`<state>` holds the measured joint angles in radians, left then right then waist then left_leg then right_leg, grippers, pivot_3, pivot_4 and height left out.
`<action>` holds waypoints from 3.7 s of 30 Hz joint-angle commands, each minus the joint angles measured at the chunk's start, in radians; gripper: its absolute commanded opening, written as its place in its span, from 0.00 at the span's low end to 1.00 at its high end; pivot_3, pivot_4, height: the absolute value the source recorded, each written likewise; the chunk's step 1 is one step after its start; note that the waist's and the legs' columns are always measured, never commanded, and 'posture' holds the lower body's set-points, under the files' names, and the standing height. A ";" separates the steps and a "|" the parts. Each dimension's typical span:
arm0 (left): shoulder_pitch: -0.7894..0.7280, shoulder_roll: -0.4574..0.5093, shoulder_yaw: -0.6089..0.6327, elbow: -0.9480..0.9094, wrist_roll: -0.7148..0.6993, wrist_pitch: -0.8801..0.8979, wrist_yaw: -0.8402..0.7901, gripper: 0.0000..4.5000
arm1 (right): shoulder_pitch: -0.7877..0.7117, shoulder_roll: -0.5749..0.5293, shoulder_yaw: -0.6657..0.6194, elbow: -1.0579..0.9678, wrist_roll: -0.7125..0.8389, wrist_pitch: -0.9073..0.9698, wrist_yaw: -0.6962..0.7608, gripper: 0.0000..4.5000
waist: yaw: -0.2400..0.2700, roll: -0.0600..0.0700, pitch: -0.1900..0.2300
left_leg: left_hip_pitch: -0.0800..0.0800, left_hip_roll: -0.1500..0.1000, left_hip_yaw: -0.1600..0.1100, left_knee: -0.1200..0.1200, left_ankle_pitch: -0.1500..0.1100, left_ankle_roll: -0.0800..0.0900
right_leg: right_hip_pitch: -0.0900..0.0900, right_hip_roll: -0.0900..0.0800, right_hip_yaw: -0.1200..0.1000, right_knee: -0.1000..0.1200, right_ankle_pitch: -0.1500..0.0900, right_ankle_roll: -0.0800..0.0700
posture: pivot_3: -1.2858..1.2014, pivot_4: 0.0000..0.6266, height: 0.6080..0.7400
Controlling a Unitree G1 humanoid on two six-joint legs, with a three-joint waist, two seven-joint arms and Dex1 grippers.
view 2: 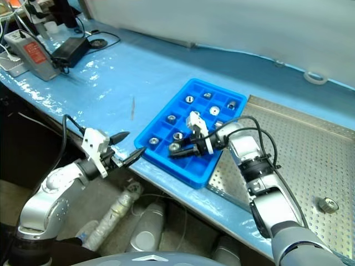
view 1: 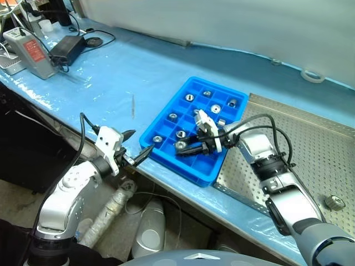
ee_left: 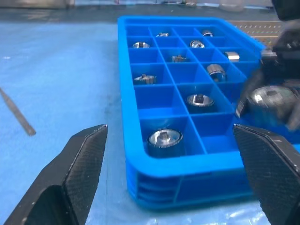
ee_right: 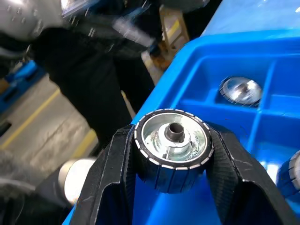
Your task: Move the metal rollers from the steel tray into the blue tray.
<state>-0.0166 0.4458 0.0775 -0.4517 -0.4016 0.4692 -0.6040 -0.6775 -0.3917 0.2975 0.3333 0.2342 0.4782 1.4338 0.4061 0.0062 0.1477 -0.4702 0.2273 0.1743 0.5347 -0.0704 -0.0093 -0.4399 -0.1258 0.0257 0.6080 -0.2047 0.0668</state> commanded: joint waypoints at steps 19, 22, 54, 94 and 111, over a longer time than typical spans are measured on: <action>-0.246 -0.038 -0.151 0.226 0.017 -0.074 -0.136 1.00 | 0.092 -0.081 -0.086 -0.167 0.040 0.040 -0.178 0.88 | -0.070 0.000 0.000 | 0.011 -0.003 0.000 -0.001 0.000 0.000 | 0.002 0.000 0.004 0.000 0.000 0.000 | 0.59 0.24 1.00; -0.330 -0.062 -0.198 0.328 0.020 -0.102 -0.211 1.00 | 0.171 -0.100 -0.195 -0.309 0.119 0.131 -0.259 0.88 | -0.106 0.000 0.000 | 0.011 -0.004 0.002 -0.001 0.000 0.000 | 0.005 0.000 0.004 -0.001 0.000 0.000 | 0.56 0.24 1.00; -0.695 -0.274 -0.279 0.917 0.135 -0.416 -0.461 1.00 | 0.454 -0.153 -0.543 -0.611 0.192 0.175 -0.830 0.88 | -0.366 -0.001 0.000 | 0.005 -0.004 0.005 0.001 0.001 -0.002 | 0.000 0.000 0.005 -0.005 0.002 -0.002 | 0.40 0.24 1.00; -0.628 -0.199 -0.208 0.826 0.150 -0.386 -0.429 1.00 | 0.370 -0.117 -0.360 -0.512 0.225 0.122 -0.686 0.88 | -0.363 -0.001 0.000 | 0.004 -0.003 0.006 0.000 0.001 -0.001 | -0.001 0.000 0.004 -0.006 0.005 -0.008 | 0.47 0.24 1.00; -0.437 -0.114 -0.159 0.556 0.136 -0.274 -0.284 1.00 | 0.201 -0.170 -0.057 -0.177 -0.031 0.013 -0.496 0.88 | -0.328 -0.002 0.000 | 0.004 -0.003 0.005 -0.001 0.001 -0.001 | -0.001 0.000 0.003 -0.005 0.005 -0.007 | 0.53 0.24 1.00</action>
<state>-0.4573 0.3216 -0.0980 0.1474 -0.2526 0.1952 -0.8978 -0.4587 -0.5557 0.2240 0.1307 0.2367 0.5136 0.9411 0.0781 0.0044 0.1478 -0.4661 0.2248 0.1797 0.5340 -0.0698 -0.0104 -0.4410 -0.1261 0.0286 0.6028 -0.1994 0.0590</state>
